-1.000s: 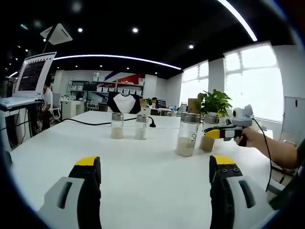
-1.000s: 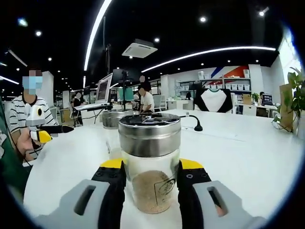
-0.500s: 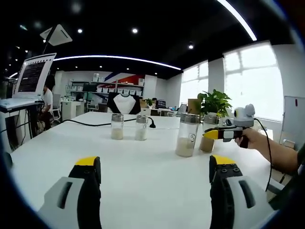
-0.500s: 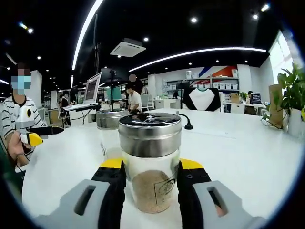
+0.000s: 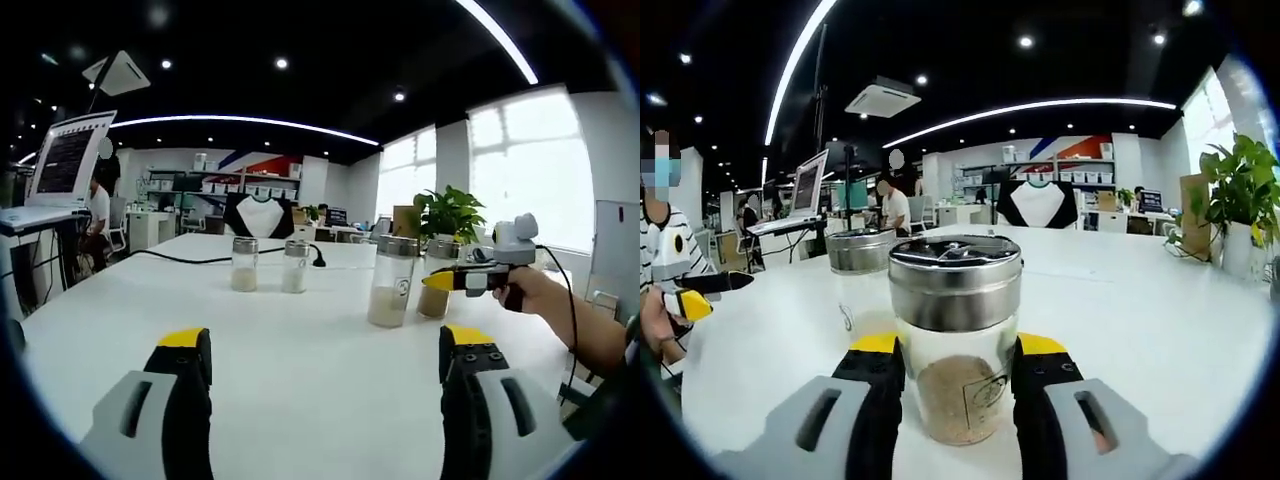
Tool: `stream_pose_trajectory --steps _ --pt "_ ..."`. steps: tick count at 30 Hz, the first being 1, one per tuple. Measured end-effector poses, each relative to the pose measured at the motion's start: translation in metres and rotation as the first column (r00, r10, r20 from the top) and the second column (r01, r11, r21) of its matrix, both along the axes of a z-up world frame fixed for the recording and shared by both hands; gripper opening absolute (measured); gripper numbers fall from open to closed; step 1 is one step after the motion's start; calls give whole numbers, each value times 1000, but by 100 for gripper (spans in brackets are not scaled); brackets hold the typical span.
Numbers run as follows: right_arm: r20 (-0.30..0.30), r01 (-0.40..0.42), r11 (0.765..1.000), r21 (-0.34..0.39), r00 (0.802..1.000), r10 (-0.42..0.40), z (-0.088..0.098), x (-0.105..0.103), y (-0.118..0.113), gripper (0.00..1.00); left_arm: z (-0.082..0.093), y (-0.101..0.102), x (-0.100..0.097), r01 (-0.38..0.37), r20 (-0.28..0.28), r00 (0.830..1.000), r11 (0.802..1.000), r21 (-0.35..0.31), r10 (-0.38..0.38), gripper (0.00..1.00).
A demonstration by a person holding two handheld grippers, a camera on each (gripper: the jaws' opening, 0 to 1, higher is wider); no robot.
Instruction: Rotate the seasoning bottle until the label or dispensing opening points toward the visible target arrow and the bottle remains upright within the marked orientation range
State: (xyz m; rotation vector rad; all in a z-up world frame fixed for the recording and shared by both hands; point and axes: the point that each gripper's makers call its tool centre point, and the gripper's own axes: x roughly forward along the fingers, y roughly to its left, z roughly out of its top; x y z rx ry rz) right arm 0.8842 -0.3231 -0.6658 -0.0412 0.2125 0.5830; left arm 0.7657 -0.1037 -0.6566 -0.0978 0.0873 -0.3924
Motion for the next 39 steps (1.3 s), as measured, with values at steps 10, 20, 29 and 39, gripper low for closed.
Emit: stream_pose_trajectory --steps 10,20,29,39 --pt "2 47 999 -1 999 -47 -1 0 0 40 0 0 0 1 -1 1000 1000 -1 -1 100" --pt "10 122 993 1 993 -122 -1 3 -3 40 -2 -2 1 6 -5 1000 1000 2 -6 100" --pt "10 159 987 0 987 -159 -1 5 -5 40 -2 0 0 2 -5 1000 1000 0 -2 99" --pt "6 168 986 -3 986 -168 0 6 -6 41 -2 0 0 2 -8 1000 1000 0 -2 99"
